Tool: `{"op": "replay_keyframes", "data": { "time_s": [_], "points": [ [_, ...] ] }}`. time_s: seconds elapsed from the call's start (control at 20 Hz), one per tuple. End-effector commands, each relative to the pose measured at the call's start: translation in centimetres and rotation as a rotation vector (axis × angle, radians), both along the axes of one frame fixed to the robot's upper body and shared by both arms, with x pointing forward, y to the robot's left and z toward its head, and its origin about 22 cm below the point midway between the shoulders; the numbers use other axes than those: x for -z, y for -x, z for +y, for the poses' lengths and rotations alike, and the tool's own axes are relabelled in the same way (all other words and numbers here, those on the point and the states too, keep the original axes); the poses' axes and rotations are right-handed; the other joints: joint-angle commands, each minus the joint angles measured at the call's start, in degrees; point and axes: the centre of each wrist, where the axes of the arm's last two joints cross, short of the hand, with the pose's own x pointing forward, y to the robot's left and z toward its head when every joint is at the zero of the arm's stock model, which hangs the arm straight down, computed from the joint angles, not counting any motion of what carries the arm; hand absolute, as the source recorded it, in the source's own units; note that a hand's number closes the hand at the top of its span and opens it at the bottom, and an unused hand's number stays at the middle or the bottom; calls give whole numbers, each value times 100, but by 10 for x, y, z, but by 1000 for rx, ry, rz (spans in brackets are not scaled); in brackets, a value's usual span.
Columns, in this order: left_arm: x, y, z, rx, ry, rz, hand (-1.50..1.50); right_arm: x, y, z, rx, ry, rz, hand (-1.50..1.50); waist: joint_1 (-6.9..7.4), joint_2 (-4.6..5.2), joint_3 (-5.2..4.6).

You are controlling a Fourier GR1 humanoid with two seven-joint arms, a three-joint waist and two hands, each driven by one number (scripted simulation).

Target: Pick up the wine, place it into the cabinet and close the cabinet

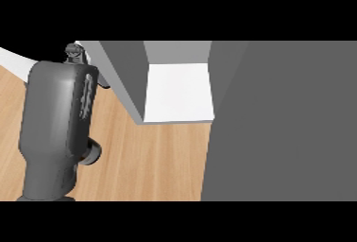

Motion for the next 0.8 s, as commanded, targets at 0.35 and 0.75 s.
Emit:
{"op": "replay_keyframes", "data": {
  "time_s": [0.35, 0.75],
  "points": [
    [-30, 23, -54, 99, 133, -53, -150, -11, 8, -6, 62, 5, 6, -150, -23, -39, 127],
    [-33, 28, -49, 98, 208, -46, -150, -16, 8, -12, 120, 23, 3, -150, 15, -44, 124]
  ]
}}
